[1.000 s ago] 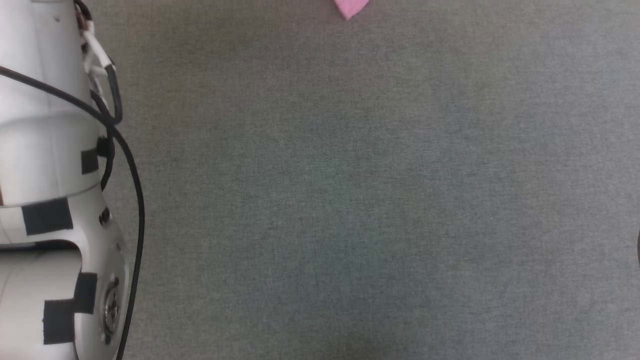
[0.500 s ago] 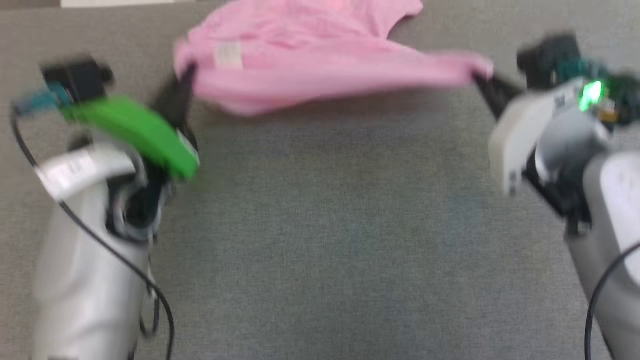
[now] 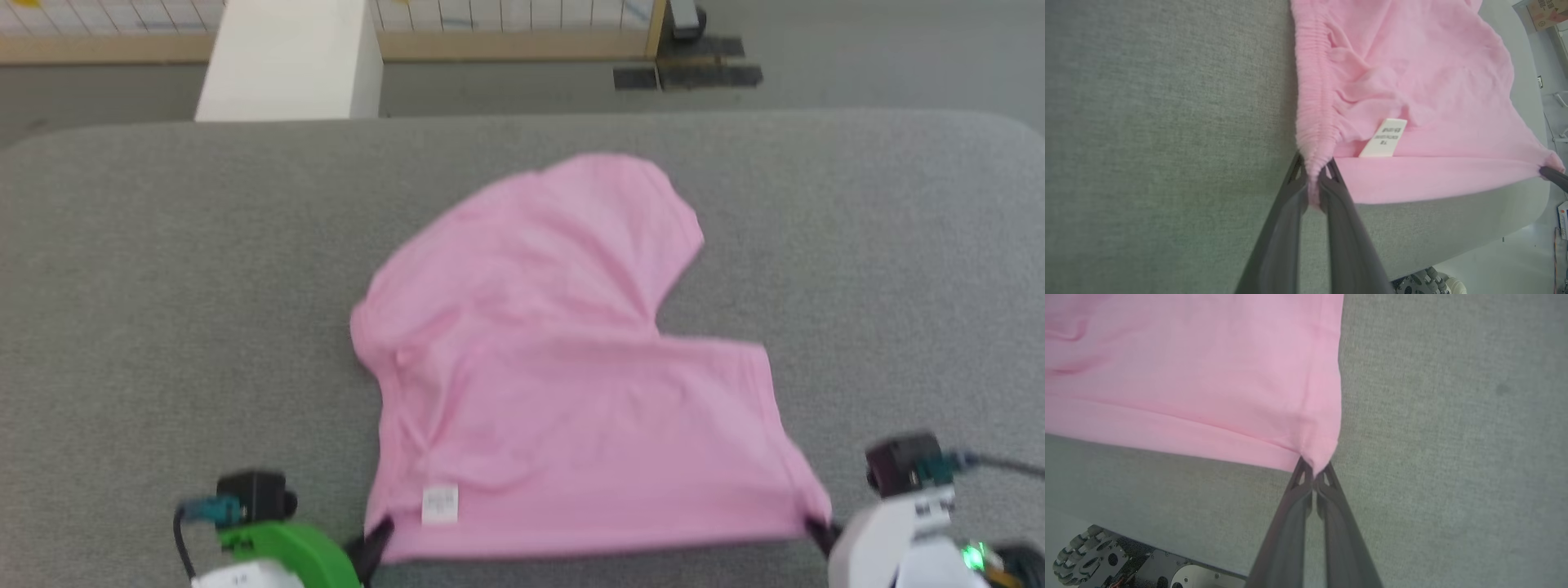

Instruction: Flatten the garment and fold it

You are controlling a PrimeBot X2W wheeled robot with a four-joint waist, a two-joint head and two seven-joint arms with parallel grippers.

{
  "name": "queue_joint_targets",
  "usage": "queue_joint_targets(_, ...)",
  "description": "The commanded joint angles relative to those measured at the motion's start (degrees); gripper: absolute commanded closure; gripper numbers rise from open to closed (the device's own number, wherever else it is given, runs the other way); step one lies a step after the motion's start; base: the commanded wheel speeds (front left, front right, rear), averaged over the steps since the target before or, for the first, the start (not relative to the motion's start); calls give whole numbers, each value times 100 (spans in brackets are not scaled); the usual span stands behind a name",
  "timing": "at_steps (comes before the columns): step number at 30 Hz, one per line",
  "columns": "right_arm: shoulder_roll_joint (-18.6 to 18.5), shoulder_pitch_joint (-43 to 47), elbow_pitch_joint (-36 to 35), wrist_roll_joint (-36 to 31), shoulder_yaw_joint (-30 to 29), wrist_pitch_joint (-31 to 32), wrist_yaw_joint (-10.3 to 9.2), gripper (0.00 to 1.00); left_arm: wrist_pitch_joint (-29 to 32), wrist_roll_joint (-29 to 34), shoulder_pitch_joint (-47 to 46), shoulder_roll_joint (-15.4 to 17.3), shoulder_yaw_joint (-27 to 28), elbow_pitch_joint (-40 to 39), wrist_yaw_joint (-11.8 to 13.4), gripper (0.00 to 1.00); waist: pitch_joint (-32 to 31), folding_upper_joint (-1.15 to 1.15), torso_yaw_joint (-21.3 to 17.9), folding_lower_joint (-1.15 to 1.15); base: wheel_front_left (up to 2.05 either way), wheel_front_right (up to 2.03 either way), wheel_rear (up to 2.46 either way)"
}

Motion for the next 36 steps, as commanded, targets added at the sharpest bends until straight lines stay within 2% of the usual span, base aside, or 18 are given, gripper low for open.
queue_joint_targets(1,103,328,-118,-66,-179,139,-12,100,71,-47,293,86,51,-128,150,100,-386,0,149,1,0,0,0)
queue_joint_targets(7,377,1337,-567,-19,-489,698,-12,100,380,-144,1058,198,6,-658,423,100,-530,0,225,1,0,0,0)
queue_joint_targets(14,442,1319,-1021,-81,-504,656,-12,100,260,-178,1044,54,-148,-1022,284,100,-607,0,259,1,0,0,0)
queue_joint_targets(18,263,768,-1093,-159,-336,414,-12,100,10,-120,703,-105,-184,-992,143,100,-566,0,260,1,0,0,0)
queue_joint_targets(24,-327,-617,-776,-256,57,234,-12,100,-302,135,-175,-264,-198,-724,14,100,-231,0,380,1,0,0,0)
queue_joint_targets(29,-697,-1945,-135,-249,371,124,-12,100,-584,221,-1032,-574,-152,-286,20,100,172,0,572,1,0,0,0)
queue_joint_targets(36,-1009,-3565,1114,-234,858,-212,-12,100,-1135,448,-1984,-863,11,510,121,100,785,0,824,1,0,0,0)
